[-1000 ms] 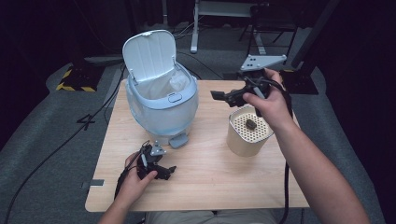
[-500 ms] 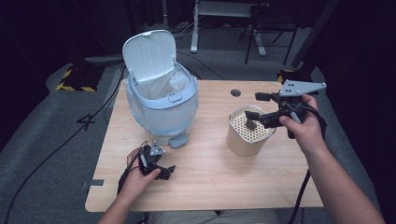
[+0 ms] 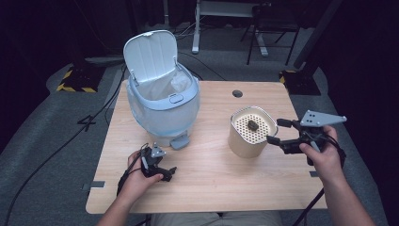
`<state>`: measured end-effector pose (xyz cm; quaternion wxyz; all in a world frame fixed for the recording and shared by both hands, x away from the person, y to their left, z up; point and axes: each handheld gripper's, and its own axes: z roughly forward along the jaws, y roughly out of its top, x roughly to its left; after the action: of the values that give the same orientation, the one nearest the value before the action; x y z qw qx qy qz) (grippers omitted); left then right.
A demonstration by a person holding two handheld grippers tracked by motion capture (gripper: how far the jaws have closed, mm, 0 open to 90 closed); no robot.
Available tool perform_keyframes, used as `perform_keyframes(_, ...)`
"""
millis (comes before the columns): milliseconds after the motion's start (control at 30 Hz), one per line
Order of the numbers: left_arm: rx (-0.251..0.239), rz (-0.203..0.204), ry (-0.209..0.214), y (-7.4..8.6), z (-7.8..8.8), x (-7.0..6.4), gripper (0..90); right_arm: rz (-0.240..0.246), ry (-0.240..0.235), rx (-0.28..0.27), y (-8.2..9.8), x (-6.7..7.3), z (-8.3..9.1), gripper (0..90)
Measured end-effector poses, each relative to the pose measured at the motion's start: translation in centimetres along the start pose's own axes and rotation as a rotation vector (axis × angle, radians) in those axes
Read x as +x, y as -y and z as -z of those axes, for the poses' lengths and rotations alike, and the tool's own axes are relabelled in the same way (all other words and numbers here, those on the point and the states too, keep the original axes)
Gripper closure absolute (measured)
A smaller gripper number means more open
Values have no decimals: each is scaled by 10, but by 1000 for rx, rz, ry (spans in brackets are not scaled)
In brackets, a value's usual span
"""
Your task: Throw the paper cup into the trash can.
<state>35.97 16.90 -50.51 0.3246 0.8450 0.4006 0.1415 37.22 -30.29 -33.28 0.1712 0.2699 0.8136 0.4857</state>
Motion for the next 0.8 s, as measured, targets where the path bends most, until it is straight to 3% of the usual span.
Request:
perform_keyframes(233, -2, 5, 0, 2, 2, 0, 24, -47, 9, 30, 50, 1, 5, 223)
perform_keyframes(333, -10, 12, -5, 2, 3, 0, 41, -47, 41, 53, 72, 2, 2, 215)
perform_keyframes(433, -11, 11, -3, 2, 3, 0, 43, -101, 45, 45, 89, 0, -5, 215)
perform_keyframes(500, -12, 11, -4, 2, 3, 0, 44, -100, 28, 94, 98, -2, -10, 208)
perform_keyframes(800, -11, 18, -5, 3, 3, 0, 47, -139, 69, 175, 137, -13, -31, 194)
